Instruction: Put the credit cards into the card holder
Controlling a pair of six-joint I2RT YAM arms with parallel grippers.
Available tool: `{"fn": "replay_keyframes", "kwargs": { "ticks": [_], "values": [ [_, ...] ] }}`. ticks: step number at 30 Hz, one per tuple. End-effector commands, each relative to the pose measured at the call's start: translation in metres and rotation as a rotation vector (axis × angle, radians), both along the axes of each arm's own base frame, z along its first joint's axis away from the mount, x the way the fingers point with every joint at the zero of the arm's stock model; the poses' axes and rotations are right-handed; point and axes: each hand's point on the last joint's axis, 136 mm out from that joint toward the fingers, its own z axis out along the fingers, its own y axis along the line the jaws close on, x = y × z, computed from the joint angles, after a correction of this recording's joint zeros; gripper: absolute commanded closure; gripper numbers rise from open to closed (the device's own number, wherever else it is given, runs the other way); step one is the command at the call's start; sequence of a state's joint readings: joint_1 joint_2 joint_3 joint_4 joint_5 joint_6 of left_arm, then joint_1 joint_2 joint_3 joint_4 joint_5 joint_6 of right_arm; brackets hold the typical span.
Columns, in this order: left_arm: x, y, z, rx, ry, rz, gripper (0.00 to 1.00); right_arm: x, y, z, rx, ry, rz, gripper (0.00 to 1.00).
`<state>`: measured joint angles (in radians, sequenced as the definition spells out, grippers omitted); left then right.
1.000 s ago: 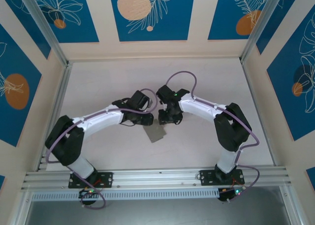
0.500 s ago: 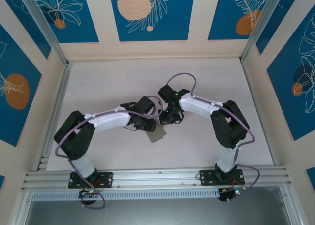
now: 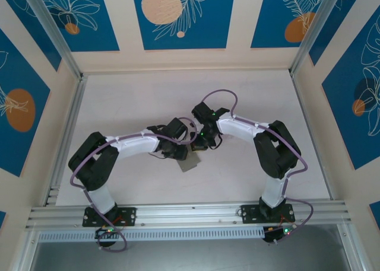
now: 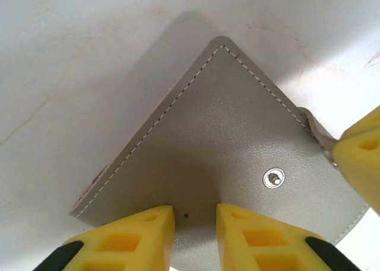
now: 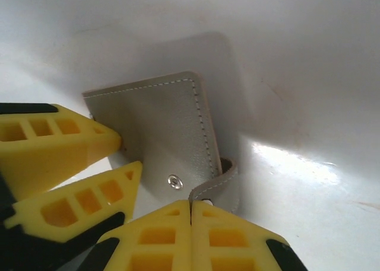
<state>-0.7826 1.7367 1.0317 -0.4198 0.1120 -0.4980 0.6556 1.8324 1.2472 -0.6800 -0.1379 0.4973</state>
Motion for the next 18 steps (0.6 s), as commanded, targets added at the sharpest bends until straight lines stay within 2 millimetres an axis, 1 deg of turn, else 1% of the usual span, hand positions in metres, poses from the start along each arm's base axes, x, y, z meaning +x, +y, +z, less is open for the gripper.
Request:
{"fn": "replay_keyframes", "kwargs": {
  "ticks": [1,8,10,14,18],
  "values": [
    [-0.013,-0.002,-0.023,0.027,0.046,-0.019,0.75,-0.008,0.017,-0.005,0.084,0.085,-0.003,1.0],
    [-0.012,-0.006,-0.021,0.005,0.044,-0.019,0.75,-0.014,0.025,-0.023,0.106,0.151,-0.016,1.0],
    [-0.012,-0.007,-0.021,0.002,0.043,-0.019,0.74,-0.015,0.029,-0.026,0.13,0.17,-0.024,1.0],
    [-0.012,-0.007,-0.022,0.001,0.044,-0.019,0.74,-0.014,0.032,-0.028,0.18,0.212,-0.055,1.0],
    [-0.012,-0.008,-0.022,0.0,0.043,-0.017,0.74,-0.011,0.029,-0.022,0.24,0.234,-0.081,1.0]
  ]
}}
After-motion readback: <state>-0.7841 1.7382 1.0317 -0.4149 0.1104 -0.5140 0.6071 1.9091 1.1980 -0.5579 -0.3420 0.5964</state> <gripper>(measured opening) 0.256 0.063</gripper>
